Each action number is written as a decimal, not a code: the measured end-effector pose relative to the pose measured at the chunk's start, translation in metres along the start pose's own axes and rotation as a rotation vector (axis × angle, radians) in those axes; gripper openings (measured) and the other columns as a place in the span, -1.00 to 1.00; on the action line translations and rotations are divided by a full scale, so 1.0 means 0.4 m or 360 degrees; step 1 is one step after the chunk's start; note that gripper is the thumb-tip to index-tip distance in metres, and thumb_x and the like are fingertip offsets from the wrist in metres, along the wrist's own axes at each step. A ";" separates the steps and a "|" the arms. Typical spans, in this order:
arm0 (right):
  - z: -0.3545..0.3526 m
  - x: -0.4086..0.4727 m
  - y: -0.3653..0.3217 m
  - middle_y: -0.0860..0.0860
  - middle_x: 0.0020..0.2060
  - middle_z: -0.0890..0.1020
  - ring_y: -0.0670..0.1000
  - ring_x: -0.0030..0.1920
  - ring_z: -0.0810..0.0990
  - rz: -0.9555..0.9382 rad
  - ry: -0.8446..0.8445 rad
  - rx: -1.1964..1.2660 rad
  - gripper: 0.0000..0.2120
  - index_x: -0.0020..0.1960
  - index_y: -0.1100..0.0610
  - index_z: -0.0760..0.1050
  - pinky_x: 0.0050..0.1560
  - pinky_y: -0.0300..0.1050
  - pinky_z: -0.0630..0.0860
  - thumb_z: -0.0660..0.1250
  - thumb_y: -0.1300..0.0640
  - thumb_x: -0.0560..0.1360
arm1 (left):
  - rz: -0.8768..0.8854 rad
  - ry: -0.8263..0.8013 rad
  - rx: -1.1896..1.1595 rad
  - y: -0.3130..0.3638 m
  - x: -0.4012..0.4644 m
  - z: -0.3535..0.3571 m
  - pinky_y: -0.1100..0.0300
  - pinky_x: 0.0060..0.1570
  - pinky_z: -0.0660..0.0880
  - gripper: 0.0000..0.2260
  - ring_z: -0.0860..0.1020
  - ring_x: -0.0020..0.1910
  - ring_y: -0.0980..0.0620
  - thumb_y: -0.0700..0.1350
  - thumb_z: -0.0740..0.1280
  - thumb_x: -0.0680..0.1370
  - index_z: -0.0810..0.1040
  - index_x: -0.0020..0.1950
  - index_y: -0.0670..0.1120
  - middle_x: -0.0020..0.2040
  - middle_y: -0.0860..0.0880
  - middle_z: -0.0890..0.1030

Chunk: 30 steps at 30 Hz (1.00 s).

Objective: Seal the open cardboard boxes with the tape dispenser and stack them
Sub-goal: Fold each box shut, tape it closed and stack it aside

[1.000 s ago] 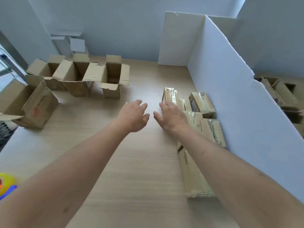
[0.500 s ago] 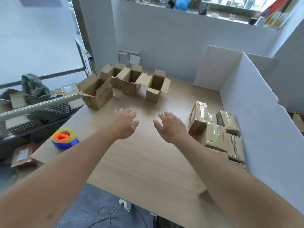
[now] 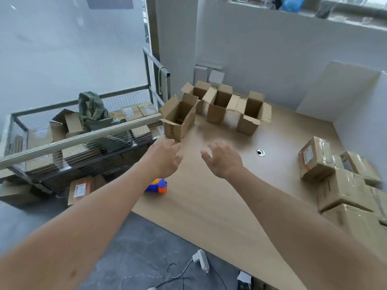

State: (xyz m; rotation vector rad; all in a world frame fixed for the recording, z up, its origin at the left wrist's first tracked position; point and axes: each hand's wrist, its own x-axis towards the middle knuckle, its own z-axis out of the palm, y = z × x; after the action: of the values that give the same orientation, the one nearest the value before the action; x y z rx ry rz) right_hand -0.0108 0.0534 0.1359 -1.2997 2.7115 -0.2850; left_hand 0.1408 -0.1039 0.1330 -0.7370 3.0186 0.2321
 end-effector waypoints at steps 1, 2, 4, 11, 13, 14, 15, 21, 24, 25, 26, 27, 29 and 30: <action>0.014 0.021 -0.041 0.06 0.22 0.56 0.13 0.28 0.48 0.0008 -0.0004 0.0003 -0.50 0.32 0.10 0.52 0.22 0.08 0.46 0.05 -0.21 0.66 | 0.0010 -0.0011 0.0000 -0.047 0.005 -0.005 -0.08 0.33 0.40 -0.61 0.41 0.35 -0.14 0.11 0.14 0.68 0.46 0.40 -0.06 0.37 -0.07 0.47; 0.027 0.042 -0.078 0.06 0.22 0.56 0.14 0.28 0.48 0.0017 -0.0013 0.0008 -0.50 0.31 0.10 0.52 0.22 0.07 0.46 0.05 -0.21 0.66 | 0.0024 -0.0012 0.0002 -0.090 0.013 -0.009 -0.09 0.33 0.41 -0.62 0.42 0.34 -0.15 0.11 0.14 0.67 0.46 0.39 -0.06 0.37 -0.07 0.47; 0.052 0.084 -0.141 0.06 0.23 0.55 0.16 0.30 0.48 0.0047 -0.0036 0.0027 -0.49 0.32 0.10 0.52 0.21 0.07 0.45 0.05 -0.22 0.65 | 0.0035 -0.0019 0.0005 -0.166 0.035 -0.020 -0.11 0.31 0.42 -0.63 0.43 0.33 -0.16 0.11 0.14 0.67 0.46 0.38 -0.04 0.37 -0.07 0.47; 0.115 0.269 -0.261 0.07 0.25 0.56 0.14 0.27 0.51 0.0075 -0.0036 0.0089 -0.51 0.33 0.08 0.52 0.22 0.07 0.48 0.07 -0.22 0.65 | 0.0065 -0.0062 0.0003 -0.361 0.187 -0.027 -0.12 0.27 0.46 -0.61 0.44 0.30 -0.14 0.11 0.14 0.67 0.44 0.42 -0.06 0.32 -0.07 0.49; 0.141 0.337 -0.271 0.07 0.24 0.56 0.14 0.27 0.51 0.0084 -0.0026 0.0123 -0.52 0.33 0.08 0.52 0.22 0.07 0.48 0.08 -0.21 0.65 | 0.0080 -0.0077 -0.0008 -0.402 0.252 -0.014 -0.13 0.32 0.44 -0.58 0.41 0.37 -0.15 0.10 0.14 0.68 0.41 0.47 -0.07 0.41 -0.09 0.46; 0.156 0.374 -0.275 0.07 0.24 0.56 0.14 0.27 0.51 0.0096 -0.0029 0.0140 -0.52 0.34 0.08 0.52 0.22 0.07 0.48 0.09 -0.20 0.65 | 0.0082 -0.0085 -0.0019 -0.421 0.286 -0.004 -0.13 0.36 0.42 -0.56 0.39 0.41 -0.15 0.10 0.14 0.68 0.39 0.50 -0.07 0.45 -0.10 0.43; 0.173 0.411 -0.277 0.07 0.26 0.56 0.14 0.28 0.51 0.0107 -0.0035 0.0159 -0.53 0.35 0.08 0.51 0.23 0.07 0.48 0.09 -0.20 0.65 | 0.0085 -0.0095 -0.0028 -0.439 0.320 0.008 -0.13 0.38 0.40 -0.55 0.37 0.44 -0.15 0.10 0.15 0.68 0.37 0.53 -0.06 0.48 -0.10 0.41; 0.284 0.625 -0.301 0.04 0.29 0.53 0.12 0.27 0.50 0.0160 0.0010 0.0262 -0.63 0.33 0.06 0.51 0.16 -0.01 0.48 0.20 -0.10 0.63 | 0.0066 -0.0192 -0.0095 -0.543 0.532 0.096 -0.15 0.37 0.41 -0.57 0.38 0.43 -0.15 0.07 0.15 0.69 0.38 0.51 -0.07 0.45 -0.10 0.43; 0.323 0.702 -0.322 0.08 0.45 0.44 0.13 0.40 0.43 0.0196 -0.0010 0.0251 -0.56 0.42 0.07 0.48 0.29 -0.01 0.45 0.33 -0.01 0.57 | 0.0060 -0.0222 -0.0157 -0.586 0.614 0.129 -0.14 0.40 0.40 -0.58 0.37 0.45 -0.14 0.06 0.16 0.69 0.41 0.50 -0.08 0.46 -0.10 0.44; 0.335 0.725 -0.330 0.11 0.48 0.42 0.14 0.43 0.41 0.0205 -0.0013 0.0239 -0.54 0.43 0.08 0.47 0.33 0.00 0.43 0.36 0.03 0.55 | 0.0065 -0.0240 -0.0177 -0.599 0.637 0.136 -0.15 0.41 0.39 -0.57 0.36 0.47 -0.14 0.06 0.16 0.69 0.39 0.52 -0.08 0.48 -0.10 0.43; 0.348 0.747 -0.336 0.12 0.49 0.41 0.15 0.45 0.40 0.0208 -0.0013 0.0219 -0.52 0.44 0.08 0.47 0.37 0.00 0.41 0.39 0.07 0.53 | 0.0071 -0.0251 -0.0195 -0.611 0.660 0.142 -0.15 0.42 0.38 -0.56 0.35 0.48 -0.14 0.06 0.16 0.70 0.38 0.53 -0.09 0.49 -0.10 0.42; 0.362 0.767 -0.343 0.13 0.49 0.42 0.17 0.47 0.39 0.0217 -0.0010 0.0210 -0.49 0.45 0.07 0.46 0.40 0.02 0.40 0.41 0.10 0.51 | 0.0080 -0.0260 -0.0214 -0.624 0.680 0.148 -0.15 0.43 0.38 -0.55 0.35 0.48 -0.14 0.06 0.16 0.70 0.37 0.54 -0.09 0.50 -0.11 0.41; 0.391 0.806 -0.352 0.13 0.47 0.44 0.18 0.48 0.37 0.0244 -0.0018 0.0197 -0.46 0.49 0.06 0.41 0.44 0.05 0.34 0.40 0.13 0.53 | 0.0102 -0.0277 -0.0240 -0.649 0.719 0.162 -0.15 0.41 0.40 -0.56 0.37 0.46 -0.14 0.05 0.16 0.70 0.39 0.53 -0.11 0.48 -0.11 0.42; 0.405 0.824 -0.355 0.12 0.43 0.47 0.18 0.45 0.40 0.0267 -0.0024 0.0172 -0.46 0.51 0.06 0.38 0.43 0.05 0.34 0.38 0.13 0.54 | 0.0113 -0.0293 -0.0242 -0.661 0.735 0.169 -0.15 0.38 0.41 -0.58 0.40 0.43 -0.14 0.04 0.16 0.69 0.41 0.50 -0.13 0.45 -0.11 0.45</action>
State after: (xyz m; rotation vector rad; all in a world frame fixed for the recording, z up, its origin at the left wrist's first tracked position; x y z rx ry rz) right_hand -0.0779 -0.3102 0.0003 -1.0354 2.7287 -0.3954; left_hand 0.0007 -0.4599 0.0119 -0.5813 2.8776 0.5069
